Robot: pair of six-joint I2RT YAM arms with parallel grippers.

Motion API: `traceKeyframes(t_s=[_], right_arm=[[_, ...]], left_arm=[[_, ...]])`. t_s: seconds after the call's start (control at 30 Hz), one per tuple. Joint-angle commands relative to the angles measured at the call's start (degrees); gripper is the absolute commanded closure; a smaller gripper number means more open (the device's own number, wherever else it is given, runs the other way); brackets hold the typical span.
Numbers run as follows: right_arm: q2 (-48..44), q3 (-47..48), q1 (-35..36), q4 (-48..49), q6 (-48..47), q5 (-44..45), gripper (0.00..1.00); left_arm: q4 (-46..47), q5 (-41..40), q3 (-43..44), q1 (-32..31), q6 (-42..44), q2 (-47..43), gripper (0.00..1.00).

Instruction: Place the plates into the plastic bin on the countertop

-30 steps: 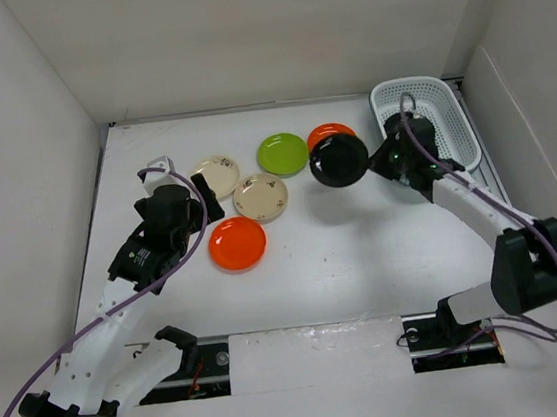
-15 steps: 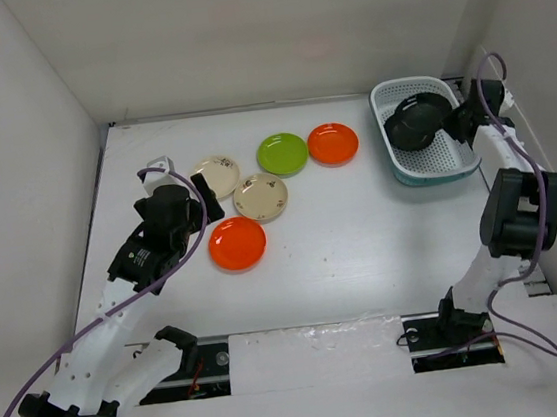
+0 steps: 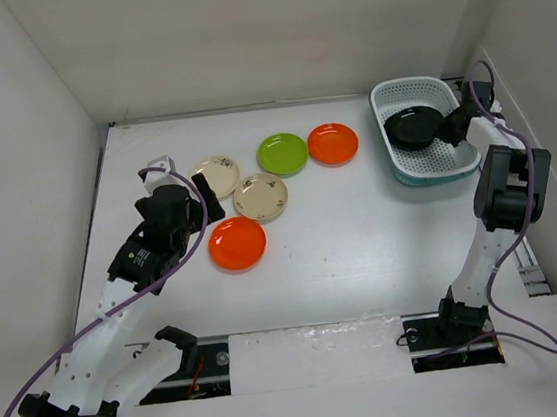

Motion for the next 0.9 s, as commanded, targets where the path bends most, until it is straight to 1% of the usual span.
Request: traceKeyframes(t_s=[0.0,0.03,0.07,0.1,0.13,0.17,0.2,0.23,0.3,0.33,0.37,0.43,0.47,0.5,0.53,0.57,0.6,0.63,0.67,0.73,0.77,0.8,0.87], right_arm=[[0.55,3.18,-0.89,2.72,0.11,-1.6,1.0],[1.34,3.7,-0.89,3.25,0.11,-2.2,1.0],[2.21,3.7,-0.89,3.26,0.11,-2.73,0.98],[2.22,4.23,-0.89,3.26,0.11,-3.26,0.79],[2.22,4.23,-0.89,2.73,0.11,-3.27,0.63],[2.22,4.23,-0.89,2.73,0.11,-3.79,0.5],[1.27,3.53,-0.19,2.73,0.11,-3.79,0.41],[0.21,2.05,-0.18,3.6,0.11,-3.79,0.28],[-4.61,0.2,1.22,4.39,-0.42,-3.27,0.05],[-6.72,-1.9,2.53,5.01,-0.42,-3.27,0.0],[-11.7,-3.05,3.41,5.01,-0.42,-2.05,0.0],[-16.91,-5.78,6.22,6.85,-2.42,0.67,0.0],[-19.11,-7.18,10.5,6.16,-3.48,2.78,0.0],[-22.44,-7.72,12.71,6.16,-5.32,4.54,0.0],[-23.69,-8.51,14.82,6.16,-6.21,5.17,0.0],[-24.66,-10.43,18.67,6.16,-6.74,4.56,0.0],[-25.45,-11.58,20.54,6.68,-7.36,3.51,0.0],[-26.16,-12.63,22.39,6.68,-7.97,2.72,0.0],[-26.17,-13.86,26.15,7.55,-8.59,0.71,0.0],[-24.69,-17.12,29.68,9.31,-8.59,-0.89,0.0],[-23.71,-17.91,31.18,10.1,-8.59,-2.2,0.02],[-22.57,-19.31,33.63,11.24,-8.59,-5.34,0.06],[-18.1,-20.02,35.58,15.02,-7.72,-8.61,0.11]], left_arm=[[1.73,-0.12,-0.12,0.06,0.66,-1.11,0.0],[1.73,-0.12,-0.12,0.06,0.66,-1.11,0.0],[1.73,0.4,-0.12,0.06,0.66,-1.11,0.0],[1.73,0.4,-0.12,0.06,0.66,-1.11,0.0],[1.73,0.4,-0.12,0.06,0.66,-1.11,0.0],[1.73,0.4,-0.12,0.06,0.66,-0.59,0.0],[1.73,0.4,-0.12,0.06,0.66,-0.58,0.0],[1.73,0.4,-0.12,0.06,0.66,-0.58,0.0],[1.73,0.4,-0.12,0.06,0.66,0.03,0.0],[1.73,0.4,-0.12,0.06,0.66,0.03,0.0],[1.73,0.4,-0.12,0.06,0.66,0.03,0.0],[1.73,0.4,-0.12,0.06,0.66,0.03,0.0],[1.73,0.4,-0.12,0.06,0.66,0.03,0.0],[1.73,0.4,-0.12,0.06,0.66,0.03,0.0],[1.73,0.4,-0.12,0.06,0.66,0.03,0.0],[1.73,0.4,-0.12,0.06,0.66,0.03,0.0],[1.73,0.4,-0.12,0.06,0.66,0.03,0.0],[1.73,0.4,-0.12,0.06,0.66,0.03,0.0],[1.73,0.4,-0.12,0.06,0.66,0.03,0.0],[1.73,0.4,-0.12,0.06,0.66,0.03,0.0],[1.73,0.4,-0.12,0.06,0.66,0.03,0.0],[1.73,0.4,-0.12,0.06,0.66,0.03,0.0],[1.73,0.4,-0.12,0.06,0.66,0.55,0.0]])
